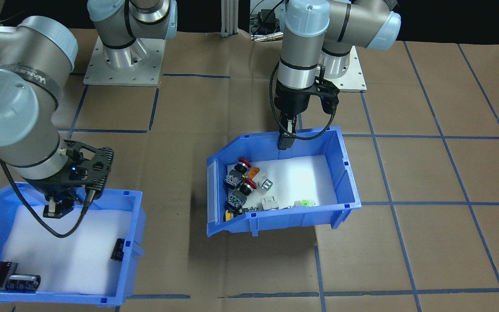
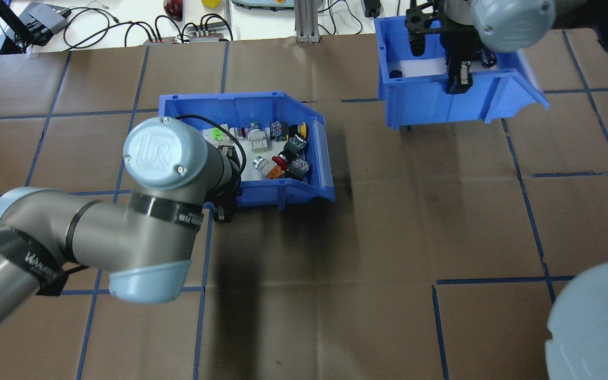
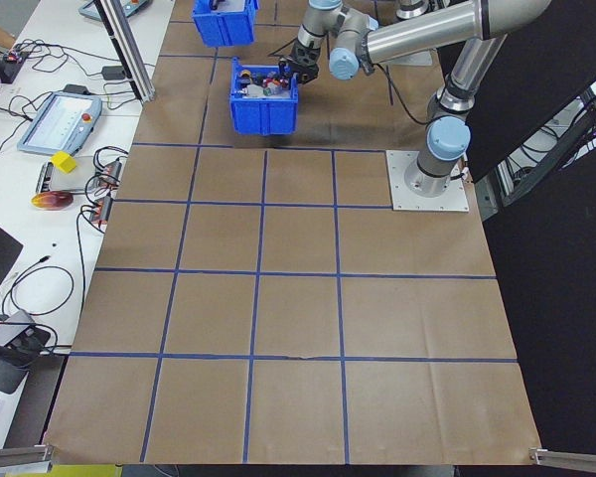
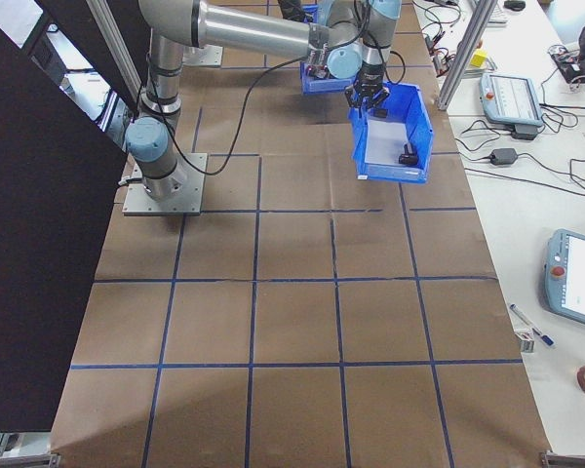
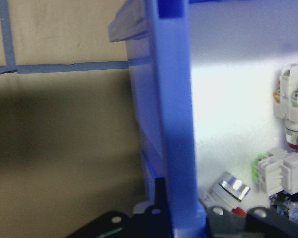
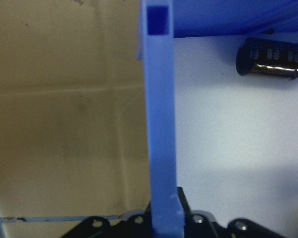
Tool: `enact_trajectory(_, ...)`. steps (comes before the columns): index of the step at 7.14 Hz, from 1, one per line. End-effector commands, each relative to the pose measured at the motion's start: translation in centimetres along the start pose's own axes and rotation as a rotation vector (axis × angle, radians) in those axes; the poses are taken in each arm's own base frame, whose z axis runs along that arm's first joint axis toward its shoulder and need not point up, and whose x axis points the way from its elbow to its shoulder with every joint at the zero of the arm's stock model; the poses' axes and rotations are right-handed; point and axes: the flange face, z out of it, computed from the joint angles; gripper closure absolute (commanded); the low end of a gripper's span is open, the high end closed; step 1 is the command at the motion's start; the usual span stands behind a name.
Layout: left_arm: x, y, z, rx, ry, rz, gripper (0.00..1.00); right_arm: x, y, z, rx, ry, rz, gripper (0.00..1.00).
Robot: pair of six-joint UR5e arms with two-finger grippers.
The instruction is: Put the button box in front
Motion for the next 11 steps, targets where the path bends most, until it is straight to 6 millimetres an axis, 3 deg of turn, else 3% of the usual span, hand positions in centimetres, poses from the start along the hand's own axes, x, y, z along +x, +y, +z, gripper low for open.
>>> enact_trajectory(1, 7.3, 0.0, 3.5, -0.063, -0.003, 0.033, 1.00, -4.8, 5.5, 0.0, 0.007, 0.006, 0.035, 0.93)
enact_trajectory(2, 9.0, 1.0, 5.8, -0.135, -0.024, 0.024, 1.00, -6.4, 7.2, 1.2, 0.009, 0.030, 0.019, 0.93)
enact_trajectory(3, 9.6, 1.9, 8.3, -0.149, -0.059, 0.035, 1.00, -8.6, 7.7, 2.2, 0.005, 0.050, 0.021, 0.93)
enact_trajectory(5, 9.6, 3.9, 9.3, -0.155, -0.071, 0.056, 0.99, -11.9, 7.0, 4.3, 0.004, 0.091, -0.007, 0.93)
enact_trajectory(7, 11.3, 6.1, 9.6, -0.164, -0.054, 0.069, 0.93, -12.3, 7.3, 5.1, 0.020, 0.069, -0.078, 0.93)
enact_trajectory(9, 11.1, 6.2, 9.6, -0.115, -0.058, 0.095, 0.37, -12.8, 8.2, 6.4, 0.070, 0.052, -0.101, 0.93)
enact_trajectory(10, 11.5, 5.6, 8.9, -0.045, -0.039, 0.103, 0.01, -12.9, 8.1, 6.5, 0.072, 0.051, -0.101, 0.93)
enact_trajectory(11, 11.3, 5.5, 7.4, -0.041, -0.036, 0.109, 0.01, -13.1, 8.1, 6.5, 0.071, 0.050, -0.099, 0.93)
